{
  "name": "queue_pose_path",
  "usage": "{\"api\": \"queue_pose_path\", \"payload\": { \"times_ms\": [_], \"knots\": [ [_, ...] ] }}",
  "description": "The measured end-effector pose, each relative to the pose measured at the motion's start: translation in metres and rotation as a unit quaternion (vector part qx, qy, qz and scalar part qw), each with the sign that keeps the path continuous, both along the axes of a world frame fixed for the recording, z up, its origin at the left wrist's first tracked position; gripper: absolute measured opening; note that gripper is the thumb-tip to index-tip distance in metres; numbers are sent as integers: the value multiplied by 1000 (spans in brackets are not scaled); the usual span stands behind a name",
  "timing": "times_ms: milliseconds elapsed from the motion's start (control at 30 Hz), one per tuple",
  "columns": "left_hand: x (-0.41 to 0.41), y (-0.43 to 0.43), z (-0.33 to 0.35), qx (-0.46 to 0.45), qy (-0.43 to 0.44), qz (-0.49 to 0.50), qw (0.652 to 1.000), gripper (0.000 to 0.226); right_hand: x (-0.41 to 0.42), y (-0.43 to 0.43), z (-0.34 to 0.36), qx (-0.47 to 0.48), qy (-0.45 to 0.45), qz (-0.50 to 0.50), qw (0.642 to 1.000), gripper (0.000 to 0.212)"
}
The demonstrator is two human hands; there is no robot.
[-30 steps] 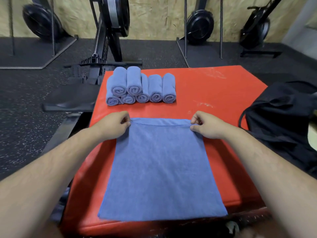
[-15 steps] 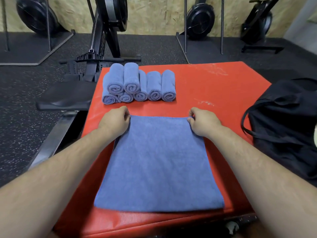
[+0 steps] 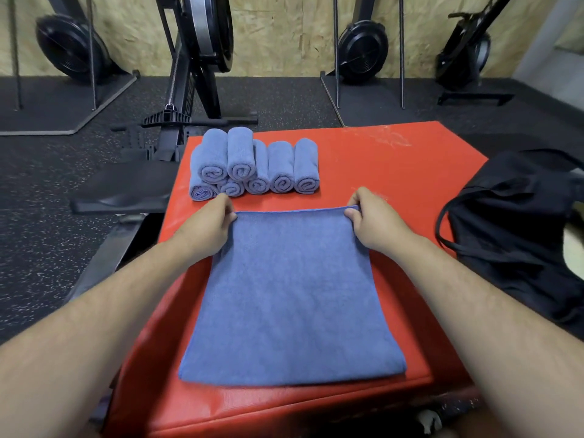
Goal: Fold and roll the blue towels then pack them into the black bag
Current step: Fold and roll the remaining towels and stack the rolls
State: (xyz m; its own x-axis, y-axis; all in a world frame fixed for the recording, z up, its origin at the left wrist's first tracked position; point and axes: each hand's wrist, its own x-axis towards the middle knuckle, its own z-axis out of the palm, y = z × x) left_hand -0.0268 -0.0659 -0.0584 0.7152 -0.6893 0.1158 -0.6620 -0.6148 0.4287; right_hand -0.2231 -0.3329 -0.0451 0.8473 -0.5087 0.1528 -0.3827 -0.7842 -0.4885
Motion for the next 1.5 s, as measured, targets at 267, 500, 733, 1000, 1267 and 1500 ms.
{"api": "queue_pose_path", "payload": {
  "times_ms": [267, 500, 733, 1000, 1267, 1500],
  "knots": [
    [-11, 30, 54, -109, 4, 14, 994, 14, -34, 4, 46, 12, -73, 20, 997, 22],
    [-45, 68, 95, -107, 11, 1, 994, 17, -83, 31, 85, -34, -34, 64, 997, 14],
    [-70, 80, 150, -108, 65, 37, 991, 11, -99, 51, 144, 14, -35, 41, 998, 13],
    [-62, 73, 220, -223, 52, 52, 972, 10, -80, 59, 214, 1, -122, -20, 992, 11],
    [-62, 73, 223, -239, 13, 67, 969, 5, -77, 62, 214, -20, -164, -33, 986, 9],
    [-84, 95, 120, -142, 58, 41, 987, 10, -110, 76, 114, 5, -59, -13, 998, 10]
  ]
}}
